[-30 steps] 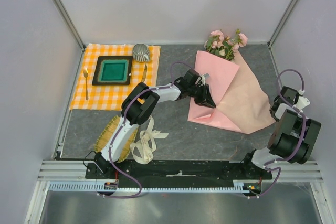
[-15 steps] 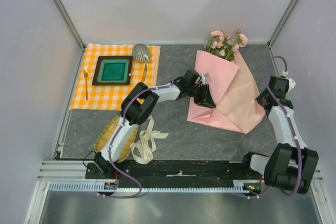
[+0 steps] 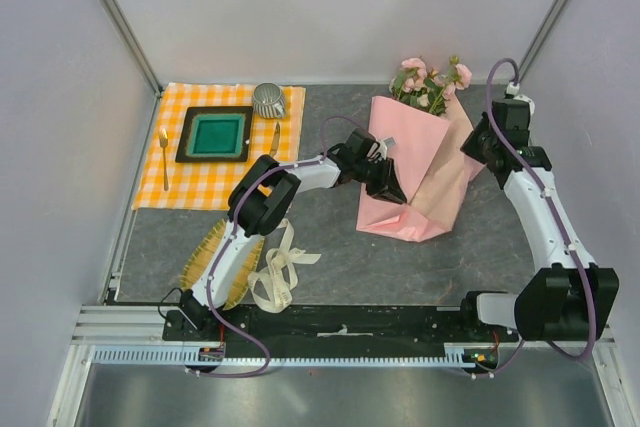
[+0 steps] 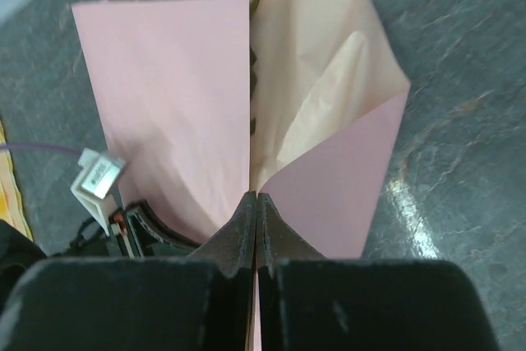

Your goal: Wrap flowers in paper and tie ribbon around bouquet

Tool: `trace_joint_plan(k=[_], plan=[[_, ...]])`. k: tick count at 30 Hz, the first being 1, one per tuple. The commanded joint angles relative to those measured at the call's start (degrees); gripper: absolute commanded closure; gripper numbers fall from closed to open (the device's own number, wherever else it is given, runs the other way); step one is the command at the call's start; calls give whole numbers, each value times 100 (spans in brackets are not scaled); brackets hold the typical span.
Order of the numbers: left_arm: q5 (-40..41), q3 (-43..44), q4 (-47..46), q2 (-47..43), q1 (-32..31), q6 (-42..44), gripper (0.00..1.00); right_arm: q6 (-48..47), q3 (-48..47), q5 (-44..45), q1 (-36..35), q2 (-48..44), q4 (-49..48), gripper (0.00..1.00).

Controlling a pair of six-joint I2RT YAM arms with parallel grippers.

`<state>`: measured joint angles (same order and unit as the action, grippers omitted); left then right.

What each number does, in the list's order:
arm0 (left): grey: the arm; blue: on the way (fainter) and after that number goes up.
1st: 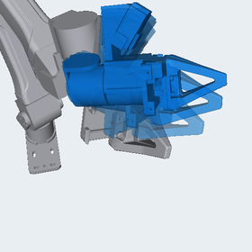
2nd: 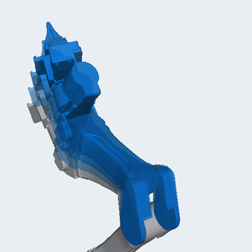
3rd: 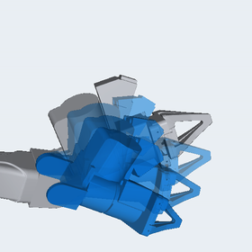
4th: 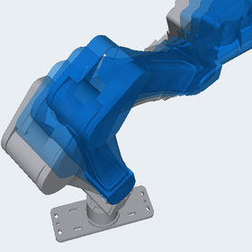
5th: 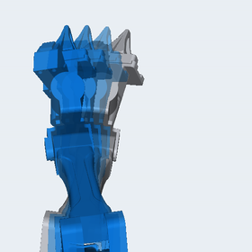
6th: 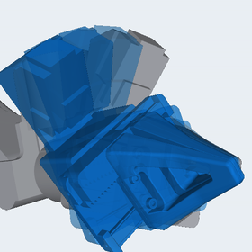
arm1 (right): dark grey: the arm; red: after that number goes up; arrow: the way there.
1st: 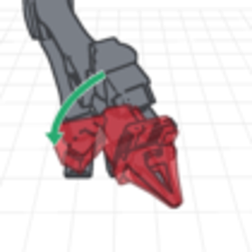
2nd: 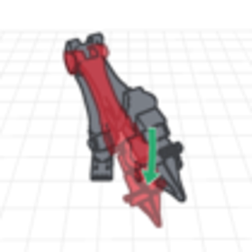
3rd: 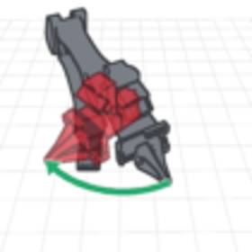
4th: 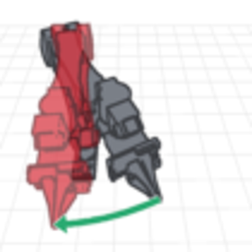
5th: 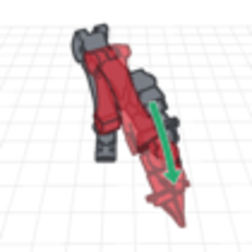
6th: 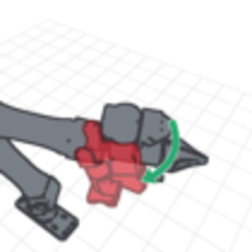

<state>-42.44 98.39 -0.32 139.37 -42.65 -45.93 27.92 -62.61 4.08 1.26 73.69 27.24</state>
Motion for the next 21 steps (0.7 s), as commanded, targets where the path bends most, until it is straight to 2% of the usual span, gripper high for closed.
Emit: trace_joint_plan(k=[1,3,6,11,15,18,21], plan=[[-73,145,-3,73,3,374,73,354,-507,1085,24,-345,693,100],[-11,154,295,73,3,654,73,346,-367,1627,50,-723,799,100],[25,137,401,116,12,909,73,249,-51,1965,68,-1181,888,100],[60,31,401,99,3,1042,72,-129,311,1350,59,-1577,273,100],[34,14,428,82,3,928,72,-261,30,1509,68,-1428,125,100],[69,-48,427,64,-24,876,73,-305,-286,1105,59,-1209,-61,100],[113,-65,418,55,-32,718,79,-305,-611,604,50,-866,-201,100]])
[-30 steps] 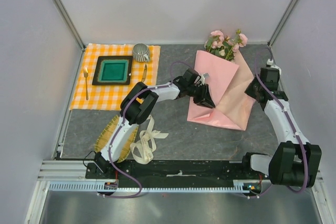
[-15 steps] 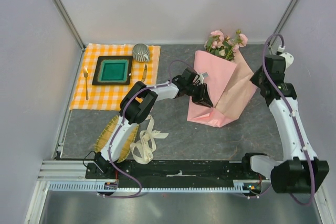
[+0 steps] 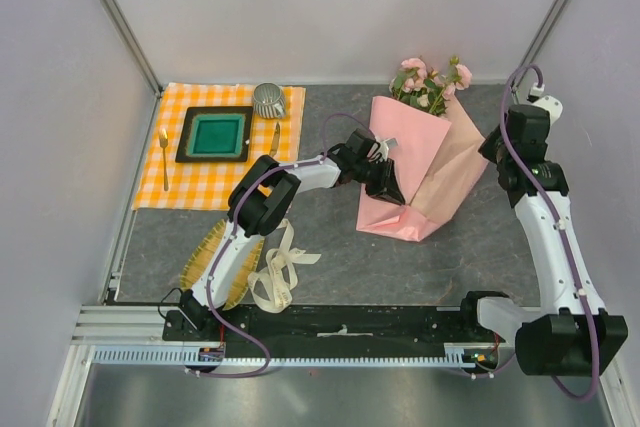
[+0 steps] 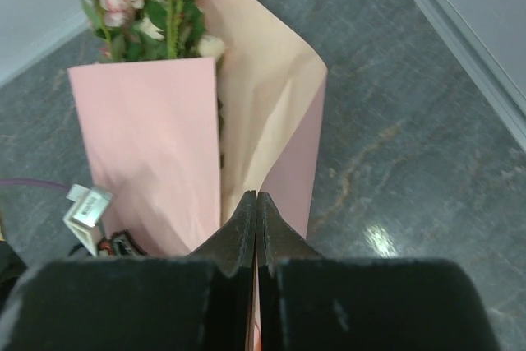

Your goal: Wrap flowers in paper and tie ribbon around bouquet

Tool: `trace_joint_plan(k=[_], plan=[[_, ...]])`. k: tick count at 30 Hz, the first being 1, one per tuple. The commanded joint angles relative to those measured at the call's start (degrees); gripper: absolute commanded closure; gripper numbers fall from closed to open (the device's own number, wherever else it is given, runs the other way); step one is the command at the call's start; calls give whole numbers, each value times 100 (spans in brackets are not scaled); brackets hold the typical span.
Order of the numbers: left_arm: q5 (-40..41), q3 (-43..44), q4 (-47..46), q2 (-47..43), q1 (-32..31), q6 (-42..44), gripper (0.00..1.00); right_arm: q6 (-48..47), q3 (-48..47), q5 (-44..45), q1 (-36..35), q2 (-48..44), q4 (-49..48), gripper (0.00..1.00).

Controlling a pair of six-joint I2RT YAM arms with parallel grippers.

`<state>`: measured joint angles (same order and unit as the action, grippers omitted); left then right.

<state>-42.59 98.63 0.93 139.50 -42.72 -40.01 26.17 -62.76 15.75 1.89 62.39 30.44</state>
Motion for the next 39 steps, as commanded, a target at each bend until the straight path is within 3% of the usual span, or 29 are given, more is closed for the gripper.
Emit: trace_joint_plan(k=[1,7,13,21,26,31,39], plan=[[128,-133,224,33,-26,99,79,-130,-684,-668,-31,465,-539,100],[137,-212,171,-2,-52,81,78,19,-1124,-1109,-154,1159,-890,100],[111,-327,118,-107,-52,134,75,2,-1440,-1364,-707,1977,-1206,100],[22,-564,-67,-774,-44,55,64,-227,-2064,-1329,-1094,2865,-1260,100],[-13,-853,-286,-1276,-35,-77,71,-340,-1960,-1128,-1094,2753,-1172,100],[-74,-1714,-926,-1672,-43,-524,77,-306,-1670,-1197,-1094,2462,-1154,100],[-250,-1979,-1709,-1172,-298,-885,83,-130,-1590,-1311,-1182,2365,-1180,100]])
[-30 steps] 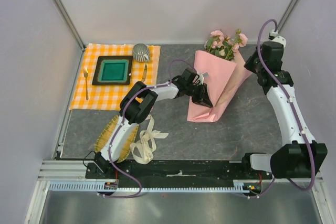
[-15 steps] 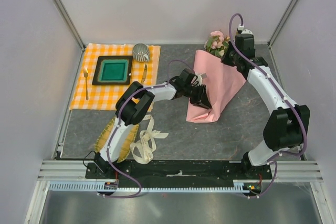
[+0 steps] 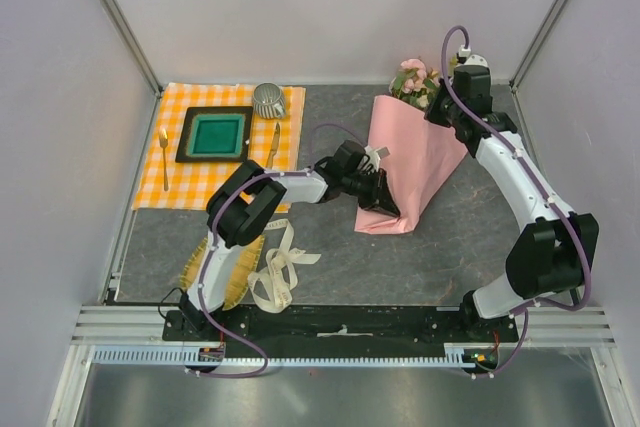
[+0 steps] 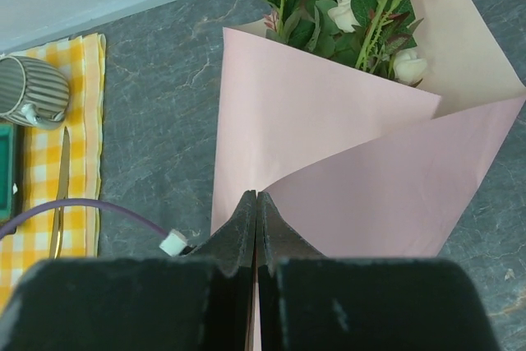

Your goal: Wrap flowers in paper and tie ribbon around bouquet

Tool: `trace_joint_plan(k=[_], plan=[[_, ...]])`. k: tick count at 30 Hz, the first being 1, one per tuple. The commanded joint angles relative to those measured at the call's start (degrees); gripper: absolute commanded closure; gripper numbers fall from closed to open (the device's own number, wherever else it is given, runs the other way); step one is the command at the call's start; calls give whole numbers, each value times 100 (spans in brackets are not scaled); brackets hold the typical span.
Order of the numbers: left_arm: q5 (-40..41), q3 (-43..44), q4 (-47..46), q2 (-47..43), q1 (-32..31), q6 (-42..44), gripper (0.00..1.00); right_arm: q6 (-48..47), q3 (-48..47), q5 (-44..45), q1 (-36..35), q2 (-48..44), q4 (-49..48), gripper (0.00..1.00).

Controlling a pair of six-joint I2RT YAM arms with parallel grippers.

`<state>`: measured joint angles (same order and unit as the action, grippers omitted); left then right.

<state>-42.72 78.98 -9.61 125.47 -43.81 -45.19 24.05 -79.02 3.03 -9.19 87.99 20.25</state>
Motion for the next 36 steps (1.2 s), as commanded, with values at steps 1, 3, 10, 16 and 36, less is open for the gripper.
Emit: trace_joint_plan(k=[1,3,10,16,36], plan=[[-246,-6,-700,380,-215,-464,83,143,19,4,-118,-185,-162,100],[-263,-66,-1023,513,-224,-639,84,240,10,83,-179,-124,-241,100],[18,-515,-1386,716,-163,-1141,86,609,-262,216,-461,385,-566,100],[62,-875,-1500,496,-128,-905,83,302,-193,-74,-672,869,-785,100],[71,-1623,-3337,20,-233,-2081,87,548,80,225,-733,826,-408,100]])
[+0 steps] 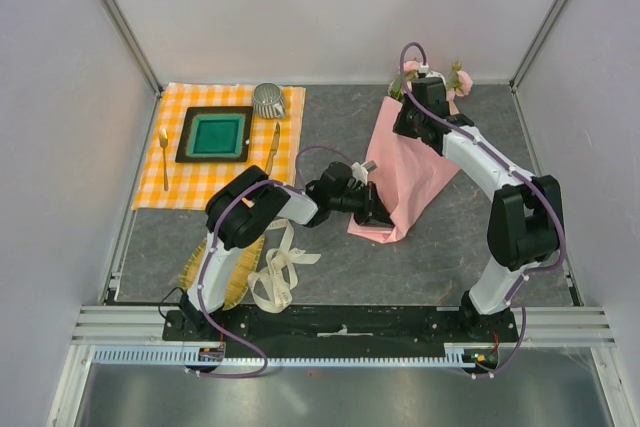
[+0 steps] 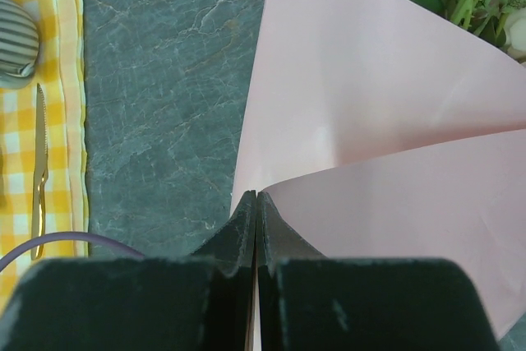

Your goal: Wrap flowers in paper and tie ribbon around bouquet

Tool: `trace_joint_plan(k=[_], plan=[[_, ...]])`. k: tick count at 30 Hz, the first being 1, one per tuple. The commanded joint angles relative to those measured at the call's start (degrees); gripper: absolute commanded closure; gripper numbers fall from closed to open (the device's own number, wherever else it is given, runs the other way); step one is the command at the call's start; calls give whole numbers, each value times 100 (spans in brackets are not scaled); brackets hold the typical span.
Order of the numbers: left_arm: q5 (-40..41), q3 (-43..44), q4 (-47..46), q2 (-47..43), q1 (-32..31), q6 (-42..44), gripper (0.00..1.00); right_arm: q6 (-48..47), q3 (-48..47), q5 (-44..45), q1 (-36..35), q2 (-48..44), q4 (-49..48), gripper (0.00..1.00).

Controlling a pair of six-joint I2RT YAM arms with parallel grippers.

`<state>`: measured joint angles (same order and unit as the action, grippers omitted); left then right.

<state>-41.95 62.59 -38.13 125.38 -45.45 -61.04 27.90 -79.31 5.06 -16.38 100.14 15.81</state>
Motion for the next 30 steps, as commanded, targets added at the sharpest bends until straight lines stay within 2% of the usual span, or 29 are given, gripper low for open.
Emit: trace_joint_plan(k=[1,5,9,14,19,25,28,30], plan=[[-14,25,-607,91,-78,-584,88,189,117,13,-14,-407,10,100],[99,-167,-854,364,-148,-840,88,339,91,-49,-67,-302,-96,100],[310,-334,-635,452,-157,-849,88,453,-155,-128,-216,-30,-113,100],[547,-414,-125,128,-183,-480,87,523,-120,-242,-331,190,-324,100],[644,-536,420,-426,-183,302,73,269,56,-216,-339,331,-517,100],[733,-897,-36,-980,-210,996,64,-434,-155,-348,-331,725,-685,100],[724,-1247,-395,-1077,-210,980,63,-636,-269,-444,-339,875,-685,100],[873,-1546,-1072,-1156,-219,822,62,-742,-322,-575,-331,1007,-702,100]])
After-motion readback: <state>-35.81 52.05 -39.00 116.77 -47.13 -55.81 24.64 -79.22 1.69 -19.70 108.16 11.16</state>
